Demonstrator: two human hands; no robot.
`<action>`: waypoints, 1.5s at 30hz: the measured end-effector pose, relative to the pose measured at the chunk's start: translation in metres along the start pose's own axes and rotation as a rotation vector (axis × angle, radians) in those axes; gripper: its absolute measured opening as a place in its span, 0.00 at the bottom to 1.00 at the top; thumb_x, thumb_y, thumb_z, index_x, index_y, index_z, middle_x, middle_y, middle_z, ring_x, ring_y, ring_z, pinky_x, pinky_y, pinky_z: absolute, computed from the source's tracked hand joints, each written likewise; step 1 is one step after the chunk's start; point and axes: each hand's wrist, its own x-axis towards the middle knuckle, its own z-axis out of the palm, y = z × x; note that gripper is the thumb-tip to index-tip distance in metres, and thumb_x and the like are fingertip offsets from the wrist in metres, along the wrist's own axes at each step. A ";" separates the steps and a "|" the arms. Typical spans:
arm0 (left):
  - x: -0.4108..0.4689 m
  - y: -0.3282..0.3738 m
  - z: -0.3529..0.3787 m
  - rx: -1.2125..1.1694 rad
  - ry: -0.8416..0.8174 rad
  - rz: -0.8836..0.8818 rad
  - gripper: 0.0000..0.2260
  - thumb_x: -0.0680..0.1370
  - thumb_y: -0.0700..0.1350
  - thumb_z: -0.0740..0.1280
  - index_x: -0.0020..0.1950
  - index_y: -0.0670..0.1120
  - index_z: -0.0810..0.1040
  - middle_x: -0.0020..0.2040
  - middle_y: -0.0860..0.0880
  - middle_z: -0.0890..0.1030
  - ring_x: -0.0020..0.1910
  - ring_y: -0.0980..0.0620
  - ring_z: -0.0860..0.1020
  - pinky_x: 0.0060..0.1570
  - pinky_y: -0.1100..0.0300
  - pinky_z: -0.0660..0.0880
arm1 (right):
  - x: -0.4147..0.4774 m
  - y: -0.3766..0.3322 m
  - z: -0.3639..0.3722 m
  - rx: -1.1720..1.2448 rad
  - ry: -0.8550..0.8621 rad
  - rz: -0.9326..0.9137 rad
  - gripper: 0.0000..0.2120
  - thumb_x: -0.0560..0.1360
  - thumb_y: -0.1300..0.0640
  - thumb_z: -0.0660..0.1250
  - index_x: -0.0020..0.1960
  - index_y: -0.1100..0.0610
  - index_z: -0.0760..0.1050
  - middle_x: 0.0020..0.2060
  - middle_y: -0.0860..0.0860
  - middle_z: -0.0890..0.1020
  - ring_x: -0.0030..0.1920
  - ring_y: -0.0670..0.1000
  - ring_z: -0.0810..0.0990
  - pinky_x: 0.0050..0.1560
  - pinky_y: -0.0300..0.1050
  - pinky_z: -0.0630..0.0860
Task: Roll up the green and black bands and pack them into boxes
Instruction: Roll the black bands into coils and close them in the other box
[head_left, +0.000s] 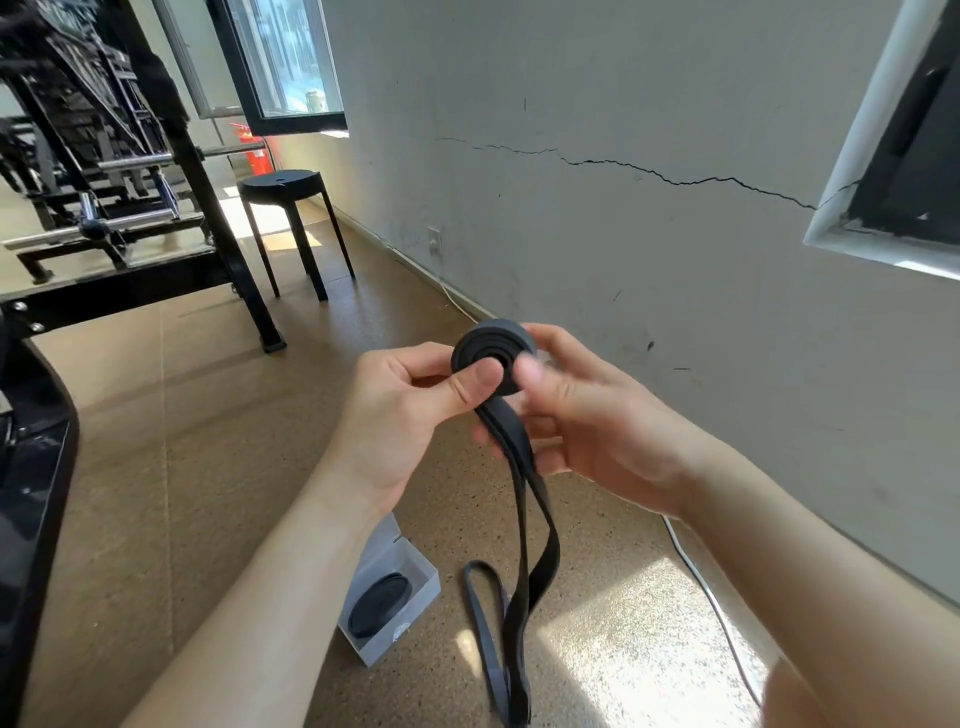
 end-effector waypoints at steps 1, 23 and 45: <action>0.000 0.002 -0.003 0.022 0.036 -0.008 0.19 0.65 0.54 0.76 0.46 0.41 0.85 0.43 0.39 0.84 0.44 0.42 0.80 0.47 0.50 0.76 | -0.001 0.001 0.001 -0.117 0.000 0.006 0.30 0.69 0.48 0.75 0.66 0.48 0.65 0.40 0.55 0.83 0.42 0.53 0.81 0.44 0.49 0.69; -0.005 0.018 -0.017 0.310 -0.124 -0.069 0.24 0.70 0.41 0.74 0.65 0.53 0.75 0.54 0.55 0.81 0.58 0.57 0.77 0.58 0.59 0.75 | -0.001 -0.003 -0.003 -0.576 0.330 -0.257 0.28 0.65 0.44 0.77 0.52 0.44 0.60 0.41 0.49 0.86 0.40 0.56 0.83 0.48 0.61 0.80; -0.010 0.017 0.005 0.702 0.114 0.282 0.25 0.62 0.54 0.79 0.55 0.48 0.82 0.47 0.56 0.84 0.46 0.59 0.81 0.47 0.68 0.77 | -0.002 -0.010 -0.001 0.020 0.091 0.049 0.22 0.67 0.58 0.72 0.56 0.51 0.66 0.38 0.49 0.83 0.40 0.50 0.81 0.46 0.53 0.81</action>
